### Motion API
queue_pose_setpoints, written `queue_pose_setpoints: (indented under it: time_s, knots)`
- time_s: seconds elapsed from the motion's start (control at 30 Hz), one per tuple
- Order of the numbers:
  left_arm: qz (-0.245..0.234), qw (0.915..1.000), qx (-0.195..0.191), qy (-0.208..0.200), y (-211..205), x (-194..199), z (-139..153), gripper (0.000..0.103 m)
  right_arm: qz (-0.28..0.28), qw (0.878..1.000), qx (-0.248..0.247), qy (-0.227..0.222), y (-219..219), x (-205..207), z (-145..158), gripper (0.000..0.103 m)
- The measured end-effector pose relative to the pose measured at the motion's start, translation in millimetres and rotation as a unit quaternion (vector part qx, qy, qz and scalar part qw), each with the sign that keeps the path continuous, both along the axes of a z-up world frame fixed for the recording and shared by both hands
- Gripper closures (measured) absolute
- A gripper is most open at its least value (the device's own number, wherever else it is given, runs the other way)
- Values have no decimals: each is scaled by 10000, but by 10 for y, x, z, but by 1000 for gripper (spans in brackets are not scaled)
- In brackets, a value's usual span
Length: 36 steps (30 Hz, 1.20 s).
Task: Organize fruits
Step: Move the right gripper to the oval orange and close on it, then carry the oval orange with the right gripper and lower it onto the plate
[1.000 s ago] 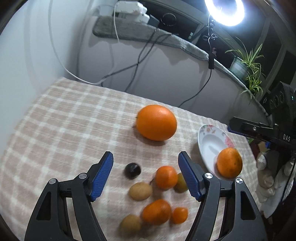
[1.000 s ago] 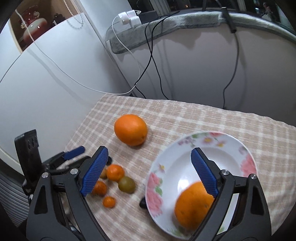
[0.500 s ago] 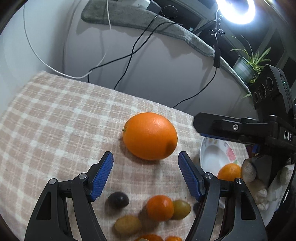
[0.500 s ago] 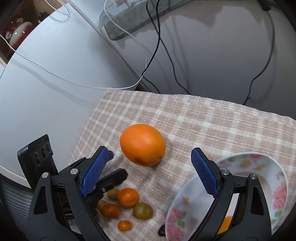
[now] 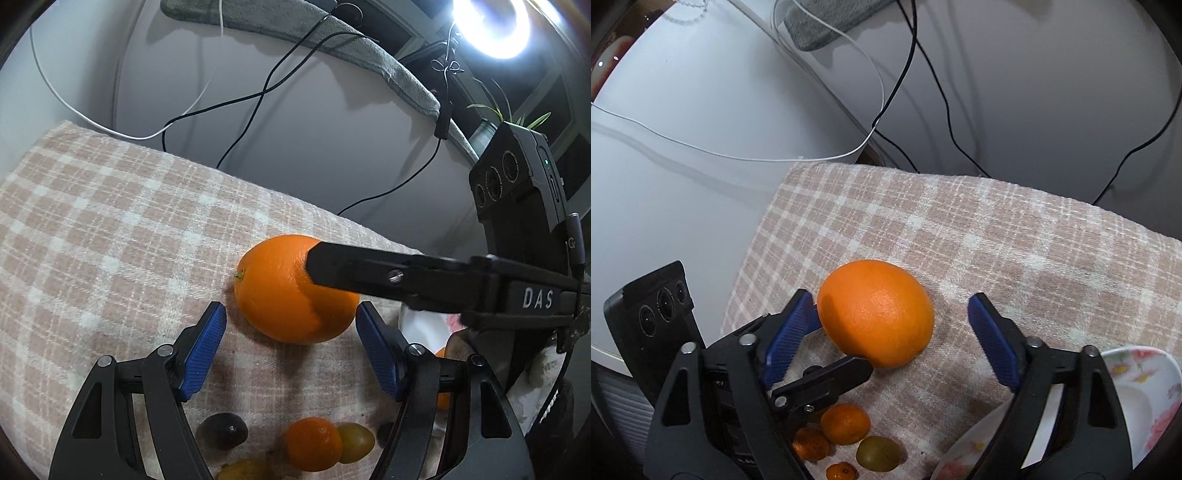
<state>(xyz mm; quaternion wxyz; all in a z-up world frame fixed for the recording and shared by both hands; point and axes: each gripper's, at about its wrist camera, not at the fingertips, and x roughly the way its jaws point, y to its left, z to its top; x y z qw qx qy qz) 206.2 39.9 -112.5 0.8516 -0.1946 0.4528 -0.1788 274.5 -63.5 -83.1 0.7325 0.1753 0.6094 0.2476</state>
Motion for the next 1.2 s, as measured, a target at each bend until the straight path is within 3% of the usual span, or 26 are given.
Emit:
queue_pose_setpoints:
  time_s: [0.3,0.63,1.2]
  knots:
    - [-27,10000,33,23,-86,64,-4,35,180,9998,-57,-19,151,-16,-46,29]
    - [-5,9999,109,-56,-99,-6,17,34,178,9997,-122,-75,126,-50,-7,30]
    - [-128,9988,113,-459,-306,-290,339,34,84,9990,-166,-396,-119,-300,463,31]
